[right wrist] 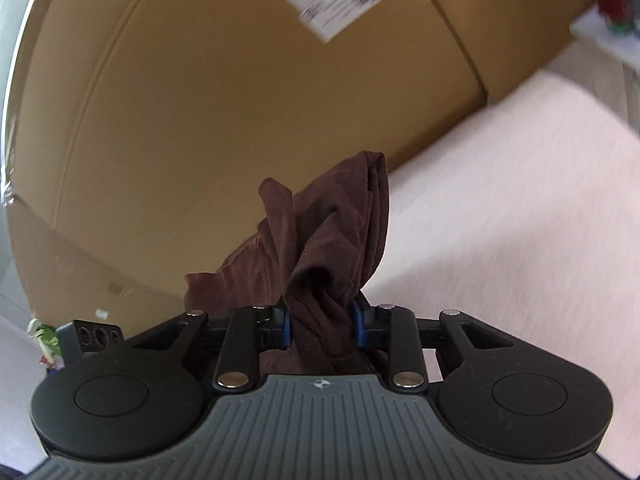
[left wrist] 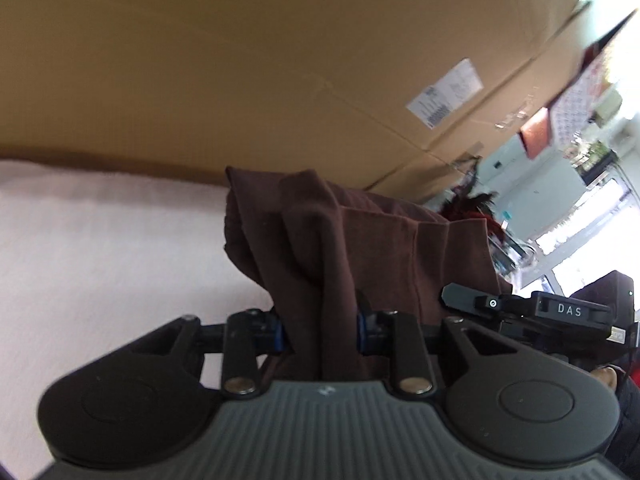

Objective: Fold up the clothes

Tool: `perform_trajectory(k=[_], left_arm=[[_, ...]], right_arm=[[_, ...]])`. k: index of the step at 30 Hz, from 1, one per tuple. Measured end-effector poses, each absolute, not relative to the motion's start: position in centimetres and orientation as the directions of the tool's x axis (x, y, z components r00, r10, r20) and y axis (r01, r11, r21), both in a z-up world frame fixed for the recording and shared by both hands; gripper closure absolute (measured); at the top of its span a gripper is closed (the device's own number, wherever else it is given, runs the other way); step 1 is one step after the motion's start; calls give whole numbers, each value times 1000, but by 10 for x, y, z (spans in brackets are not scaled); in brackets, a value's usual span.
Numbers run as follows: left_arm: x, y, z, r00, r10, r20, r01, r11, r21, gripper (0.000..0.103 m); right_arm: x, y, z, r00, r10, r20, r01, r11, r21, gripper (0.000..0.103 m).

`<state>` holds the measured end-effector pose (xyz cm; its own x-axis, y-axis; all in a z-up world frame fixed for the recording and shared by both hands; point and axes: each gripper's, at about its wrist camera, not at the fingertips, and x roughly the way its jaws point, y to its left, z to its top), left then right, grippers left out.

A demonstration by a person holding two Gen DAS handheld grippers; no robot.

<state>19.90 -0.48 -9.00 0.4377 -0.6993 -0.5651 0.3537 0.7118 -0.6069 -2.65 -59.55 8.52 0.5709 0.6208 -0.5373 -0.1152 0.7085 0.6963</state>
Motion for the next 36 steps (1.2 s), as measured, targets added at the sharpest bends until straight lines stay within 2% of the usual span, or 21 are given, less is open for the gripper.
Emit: perform_trajectory(k=[8,11,13,15,17,19,21,22,23,25,26,27,28,30,31,33,36], left_arm=[[270,-81,-131,484,-553,-679,234,829,-508,77],[279,-92,-140,501,-524,-688,212,846,-489,76],[282,-94,-145,506,-511,-695,192,852,-486,63],[281,-90,-148,512,-491,-705,167,862,-479,40],[274,-84,-147,520,-473,-711,148,870,-471,37],[264,-74,-144,530,-451,-718,130,880,-457,30],[249,-60,-139,543,-422,-726,115,894,-434,29],[242,-52,-135,548,-410,-729,100,898,-429,30],[234,-44,-130,553,-398,-732,85,901,-426,37],[231,-43,-121,565,-390,-727,99,907,-410,45],[236,-51,-121,568,-389,-725,125,912,-391,45],[240,-59,-120,571,-387,-724,150,916,-372,45],[244,-67,-119,574,-386,-722,175,919,-352,45],[253,-83,-117,580,-383,-719,224,923,-311,36],[257,-91,-116,583,-382,-717,249,924,-290,35],[266,-107,-114,589,-380,-713,296,923,-247,40],[279,-131,-112,597,-378,-707,364,914,-180,41]], right_arm=[[102,-642,31,491,636,-595,-92,718,690,73],[129,-649,6,454,648,-612,-72,711,699,73],[140,-655,-7,447,662,-602,-73,698,713,72],[146,-658,-17,437,669,-602,-74,693,717,68],[145,-662,-21,437,680,-589,-72,679,731,66],[142,-667,-21,438,687,-581,-71,670,739,60],[133,-674,-13,459,657,-598,-77,700,710,49],[127,-678,-9,471,640,-608,-79,717,693,47],[120,-683,-4,488,619,-615,-79,733,675,45],[104,-688,13,546,579,-605,-120,769,628,49],[97,-689,23,578,564,-590,-157,786,598,57],[91,-686,34,606,555,-569,-207,801,562,60],[88,-680,44,629,555,-544,-259,810,527,60],[91,-662,57,656,556,-510,-337,821,461,60],[94,-652,60,663,555,-502,-368,826,427,60],[106,-631,58,663,542,-516,-397,839,372,60],[124,-604,49,662,506,-552,-413,862,294,60]])
